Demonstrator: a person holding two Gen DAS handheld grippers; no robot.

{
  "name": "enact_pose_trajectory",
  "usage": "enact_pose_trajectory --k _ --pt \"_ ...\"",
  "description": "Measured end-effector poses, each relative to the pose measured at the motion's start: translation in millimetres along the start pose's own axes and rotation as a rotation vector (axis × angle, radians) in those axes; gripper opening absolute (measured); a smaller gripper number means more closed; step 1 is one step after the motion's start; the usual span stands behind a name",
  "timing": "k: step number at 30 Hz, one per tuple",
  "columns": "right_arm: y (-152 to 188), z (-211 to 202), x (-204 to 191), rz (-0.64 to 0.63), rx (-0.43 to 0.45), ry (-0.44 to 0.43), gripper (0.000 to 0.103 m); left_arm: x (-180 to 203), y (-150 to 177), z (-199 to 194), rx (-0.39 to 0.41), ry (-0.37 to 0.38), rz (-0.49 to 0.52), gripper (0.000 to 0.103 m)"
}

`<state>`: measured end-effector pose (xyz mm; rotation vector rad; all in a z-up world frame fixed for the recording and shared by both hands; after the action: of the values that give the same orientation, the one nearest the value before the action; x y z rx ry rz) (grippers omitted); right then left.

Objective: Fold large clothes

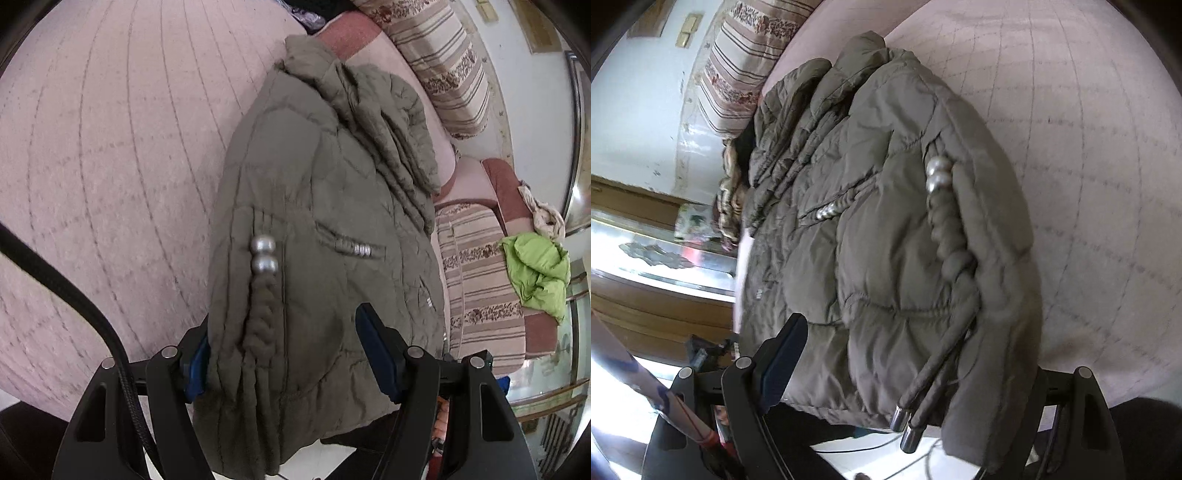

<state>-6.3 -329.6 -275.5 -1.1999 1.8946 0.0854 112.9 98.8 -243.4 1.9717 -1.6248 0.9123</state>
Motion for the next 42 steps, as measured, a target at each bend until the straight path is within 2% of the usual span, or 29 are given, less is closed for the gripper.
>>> enact_pose_trajectory --k 4,8,11,12,13,14,15,16,17,19,20,23,29,35,38,42 --pt "3.8 4.4 -6.1 0.017 0.015 -0.038 0.087 4.4 13.5 5.7 -0.016 -0.008 0.033 0.069" --pt "6.4 17.1 -18.7 0.014 0.012 -0.071 0.085 8.2 14.8 10.0 0.010 -0.043 0.049 0.069" --pt "9.1 30.2 -31.8 -0.022 -0.004 -0.048 0.083 15.2 16.1 14.4 0.040 -0.088 0.078 0.071" --pt "8.4 33.6 -35.3 -0.036 -0.006 -0.019 0.081 17.6 16.1 16.7 0.045 -0.114 0.094 0.071" --pt "7.4 35.1 -36.2 -0.036 -0.004 0.002 0.073 19.3 15.4 18.8 0.048 -0.140 0.106 0.071" --pt "5.8 36.3 -36.2 -0.027 0.000 0.023 0.058 20.9 14.9 20.3 0.051 -0.173 0.118 0.071" --pt "4.3 36.4 -35.5 -0.007 0.003 0.030 0.048 21.4 14.8 20.0 0.060 -0.207 0.127 0.065" --pt "2.9 35.5 -35.1 0.006 0.008 0.032 0.039 20.5 14.6 19.2 0.068 -0.254 0.140 0.044" --pt "2.2 33.4 -34.7 0.013 0.015 0.030 0.032 19.6 15.0 18.3 0.065 -0.287 0.149 0.036" --pt "1.3 23.8 -39.3 0.008 0.039 0.020 0.025 20.2 14.5 10.8 0.067 -0.264 0.121 0.024" --pt "0.8 18.9 -41.9 -0.001 0.049 0.019 0.022 21.7 14.7 5.7 0.072 -0.252 0.111 0.023" --pt "2.1 3.0 -50.9 -0.039 0.064 0.023 0.019 28.7 17.2 -10.2 0.080 -0.220 0.098 0.020" --pt "21.7 -30.8 -70.0 -0.127 0.063 0.030 0.019 41.0 35.9 -46.2 0.104 -0.188 0.136 0.019" --pt "45.7 -57.6 -90.0 -0.217 0.063 0.035 0.019 30.4 56.3 -72.9 0.115 -0.153 0.132 0.019" --pt "39.5 -61.8 -104.3 -0.257 0.070 0.046 0.019 36.0 52.5 -81.2 0.136 -0.156 0.127 0.019" --pt "12.3 -62.1 -128.8 -0.296 0.093 0.030 0.019 66.3 32.8 -88.9 0.201 -0.133 0.154 0.019"
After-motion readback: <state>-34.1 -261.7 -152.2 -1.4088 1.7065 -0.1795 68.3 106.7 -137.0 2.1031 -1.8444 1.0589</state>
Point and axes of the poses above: each gripper's, at about its wrist camera, not at the fingertips, and z roughly the way its jaws point, x to its right, y to its underside, the point moved 9 cm from there along z, roughly the way its jaws point, and after that the axes turned 11 degrees about -z, right-handed, at the moved point
